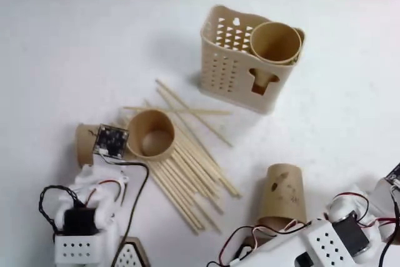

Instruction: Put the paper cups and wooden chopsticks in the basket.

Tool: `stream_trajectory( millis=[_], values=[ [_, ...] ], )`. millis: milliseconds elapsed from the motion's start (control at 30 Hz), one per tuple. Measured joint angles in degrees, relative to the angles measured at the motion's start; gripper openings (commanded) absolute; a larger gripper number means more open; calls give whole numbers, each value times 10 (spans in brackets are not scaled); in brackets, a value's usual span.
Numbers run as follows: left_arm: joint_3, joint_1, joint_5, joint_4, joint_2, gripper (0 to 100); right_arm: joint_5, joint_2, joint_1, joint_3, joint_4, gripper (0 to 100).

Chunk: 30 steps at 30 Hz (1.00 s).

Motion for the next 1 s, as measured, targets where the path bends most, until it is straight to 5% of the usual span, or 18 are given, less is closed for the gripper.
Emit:
stream_trajectory(
  millis=[333, 600, 1000],
  values=[
    [0, 0, 0, 0, 0, 24, 6, 0, -25, -3, -98, 17],
    [0, 0, 0, 0, 0, 24, 162, -1, -107, -63, -98, 17],
    [0, 0, 0, 0, 0, 24, 170, -5, -307, -380, 149, 17]
  ],
)
